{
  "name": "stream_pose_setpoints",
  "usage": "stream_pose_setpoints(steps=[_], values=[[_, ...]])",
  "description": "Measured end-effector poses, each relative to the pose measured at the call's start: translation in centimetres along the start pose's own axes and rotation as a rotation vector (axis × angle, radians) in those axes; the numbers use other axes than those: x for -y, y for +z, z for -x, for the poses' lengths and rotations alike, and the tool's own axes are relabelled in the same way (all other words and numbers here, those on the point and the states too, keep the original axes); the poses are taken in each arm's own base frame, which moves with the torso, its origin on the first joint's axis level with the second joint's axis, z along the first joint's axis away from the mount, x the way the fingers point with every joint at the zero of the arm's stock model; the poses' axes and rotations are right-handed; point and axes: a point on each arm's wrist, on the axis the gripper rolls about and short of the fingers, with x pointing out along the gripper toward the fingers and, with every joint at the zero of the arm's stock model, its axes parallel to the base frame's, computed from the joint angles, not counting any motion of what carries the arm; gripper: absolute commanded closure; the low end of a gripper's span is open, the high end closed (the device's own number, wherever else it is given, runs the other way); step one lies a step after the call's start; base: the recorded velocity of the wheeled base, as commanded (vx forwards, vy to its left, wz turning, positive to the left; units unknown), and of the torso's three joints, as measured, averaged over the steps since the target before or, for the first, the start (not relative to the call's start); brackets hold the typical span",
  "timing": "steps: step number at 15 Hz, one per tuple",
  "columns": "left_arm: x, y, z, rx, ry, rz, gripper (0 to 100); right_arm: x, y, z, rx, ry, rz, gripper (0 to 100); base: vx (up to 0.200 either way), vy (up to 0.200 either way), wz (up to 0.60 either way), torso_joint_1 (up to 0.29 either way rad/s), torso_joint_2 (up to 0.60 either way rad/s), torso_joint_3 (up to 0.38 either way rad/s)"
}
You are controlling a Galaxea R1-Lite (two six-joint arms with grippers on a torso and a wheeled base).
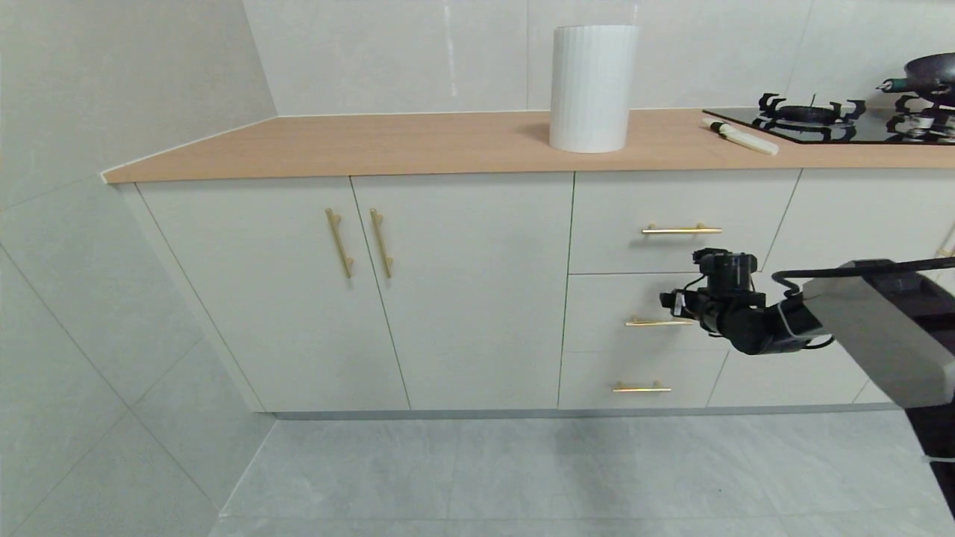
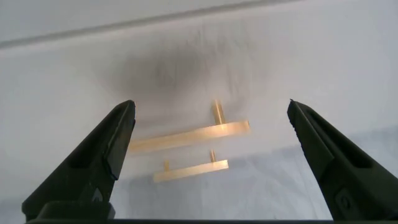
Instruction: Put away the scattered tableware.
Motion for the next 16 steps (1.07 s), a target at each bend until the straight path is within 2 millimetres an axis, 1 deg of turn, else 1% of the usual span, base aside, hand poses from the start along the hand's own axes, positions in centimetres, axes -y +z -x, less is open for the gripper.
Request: stream_pose_setpoints(steps=[2, 5, 6, 9, 11, 13, 16], values=[[0.0, 0.0, 0.0, 0.0, 0.0, 0.0, 0, 1.0, 0.5, 4.4, 0.019, -0.006, -0.002, 0, 0.0, 0.0, 0.0, 0.0, 0.0, 0.0], [0.0, 0.0, 0.0, 0.0, -0.001, 0.0, 0, 2.9, 2.3, 12.9, 0.122, -0.015, 0.006, 0, 0.0, 0.0, 0.0, 0.0, 0.0, 0.0], [0.0, 0.0, 0.0, 0.0, 0.0, 0.0, 0, 3.7, 2.8, 16.3, 0.156, -0.016, 0.018, 0, 0.0, 0.0, 0.0, 0.0, 0.0, 0.0], [0.0, 0.0, 0.0, 0.0, -0.001, 0.0, 0, 5.8, 3.7, 25.6, 0.267, -0.018, 0.043, 0, 0.0, 0.0, 0.0, 0.0, 0.0, 0.0], [0.0, 0.0, 0.0, 0.0, -0.001, 0.0, 0, 7.3, 3.3, 31.4, 0.344, -0.041, 0.073, 0, 0.0, 0.0, 0.0, 0.0, 0.0, 0.0], [0.0, 0.0, 0.0, 0.0, 0.0, 0.0, 0, 8.8, 2.2, 36.6, 0.412, -0.092, 0.093, 0, 0.0, 0.0, 0.0, 0.0, 0.0, 0.0], [0.0, 0.0, 0.0, 0.0, 0.0, 0.0, 0, 10.8, -0.3, 42.8, 0.437, -0.174, 0.167, 0, 0.0, 0.0, 0.0, 0.0, 0.0, 0.0]])
